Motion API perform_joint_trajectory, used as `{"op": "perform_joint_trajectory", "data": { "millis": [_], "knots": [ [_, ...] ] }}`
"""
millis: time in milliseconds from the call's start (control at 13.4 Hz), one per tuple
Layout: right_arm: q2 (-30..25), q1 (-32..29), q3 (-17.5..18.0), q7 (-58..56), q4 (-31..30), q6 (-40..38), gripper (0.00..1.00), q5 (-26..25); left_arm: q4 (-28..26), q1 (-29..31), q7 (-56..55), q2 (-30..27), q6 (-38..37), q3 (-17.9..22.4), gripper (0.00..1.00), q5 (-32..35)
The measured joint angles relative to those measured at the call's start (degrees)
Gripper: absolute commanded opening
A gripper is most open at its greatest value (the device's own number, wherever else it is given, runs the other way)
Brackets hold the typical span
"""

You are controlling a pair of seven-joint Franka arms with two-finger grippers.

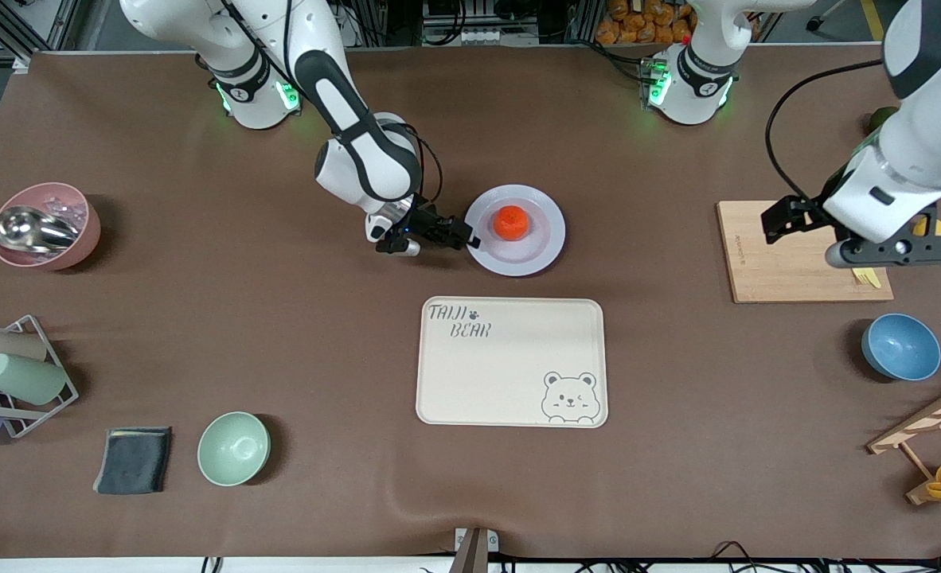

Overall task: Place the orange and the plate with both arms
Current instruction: 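Grasp the plate rim with the right gripper while the left gripper withdraws, then lift the plate with the right gripper and carry it onto the tray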

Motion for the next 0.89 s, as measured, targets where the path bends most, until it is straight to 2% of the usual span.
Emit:
{"op": "perform_joint_trajectory", "data": {
  "millis": [372, 521, 819, 893],
  "knots": [
    [0.8, -0.9, -0.8, -7.8, -0.7, -9.3, 0.71, 3.8, -0.6, -0.3, 5.2, -1.4, -0.6, 0.3, 1.0, 0.0],
    [1.1, -1.7, -0.8, -10.4, -1.5, -11.2, 0.64, 4.3, -0.6, -0.1, 5.2, -1.6, -0.6, 0.6, 1.0, -0.1],
    [1.9, -2.0, -0.9, -13.7, -1.9, -11.5, 0.34, 4.3, -0.4, -0.2, 5.4, -2.4, -0.6, 0.5, 1.0, -0.5],
    [2.2, -2.0, -0.9, -14.2, -1.9, -11.5, 0.23, 4.3, -0.2, -0.2, 6.2, -2.7, -0.6, 0.5, 1.0, -0.5]
  ]
}}
